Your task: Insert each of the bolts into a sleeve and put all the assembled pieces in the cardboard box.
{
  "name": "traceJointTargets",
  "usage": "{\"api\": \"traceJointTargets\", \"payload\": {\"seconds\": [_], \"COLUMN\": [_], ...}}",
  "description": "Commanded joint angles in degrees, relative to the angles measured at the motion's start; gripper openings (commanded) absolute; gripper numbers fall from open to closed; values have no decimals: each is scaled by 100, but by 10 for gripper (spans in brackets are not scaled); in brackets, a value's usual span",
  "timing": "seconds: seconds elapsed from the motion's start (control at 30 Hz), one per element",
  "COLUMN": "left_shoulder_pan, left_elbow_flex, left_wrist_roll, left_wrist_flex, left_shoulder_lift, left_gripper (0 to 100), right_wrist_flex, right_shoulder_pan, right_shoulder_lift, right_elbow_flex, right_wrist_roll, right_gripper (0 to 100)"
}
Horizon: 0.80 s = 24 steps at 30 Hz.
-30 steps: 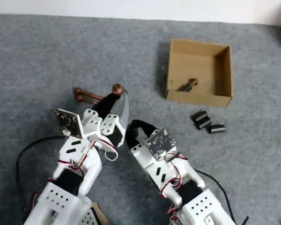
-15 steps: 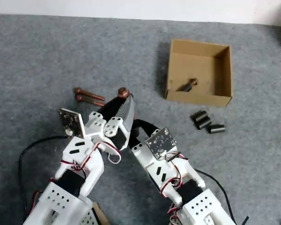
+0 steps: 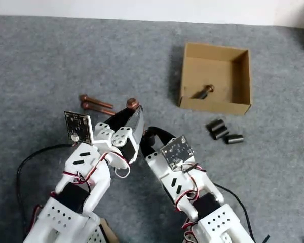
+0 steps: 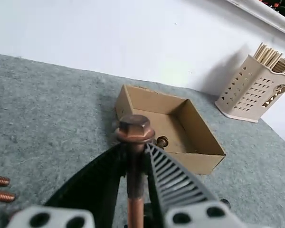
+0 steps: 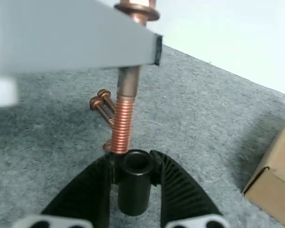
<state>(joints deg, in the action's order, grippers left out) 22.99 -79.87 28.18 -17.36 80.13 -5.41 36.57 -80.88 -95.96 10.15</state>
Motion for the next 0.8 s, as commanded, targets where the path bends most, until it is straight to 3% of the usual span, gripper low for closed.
{"api": "traceJointTargets", "payload": {"seconds": [0.0,0.17,0.4,0.63,0.77], "left_shoulder_pan": [92,92,92,92,92], "left_elbow_flex": [374,347,-356,-409,-242], "left_wrist_roll": [211,308,299,308,308], "left_wrist_flex": [-18,70,1125,1099,519], "left_shoulder_lift": [136,127,127,127,127], "left_gripper": [5,5,5,5,5], "right_wrist_flex": [31,31,31,31,31], "right_shoulder_pan": [-48,163,163,127,127], "right_shoulder_lift": [-84,-84,-84,-101,-110], "right_elbow_flex": [-945,-945,-945,-945,-945], "right_wrist_roll": [-35,-35,-35,-18,-18], "right_gripper": [5,5,5,5,5]}}
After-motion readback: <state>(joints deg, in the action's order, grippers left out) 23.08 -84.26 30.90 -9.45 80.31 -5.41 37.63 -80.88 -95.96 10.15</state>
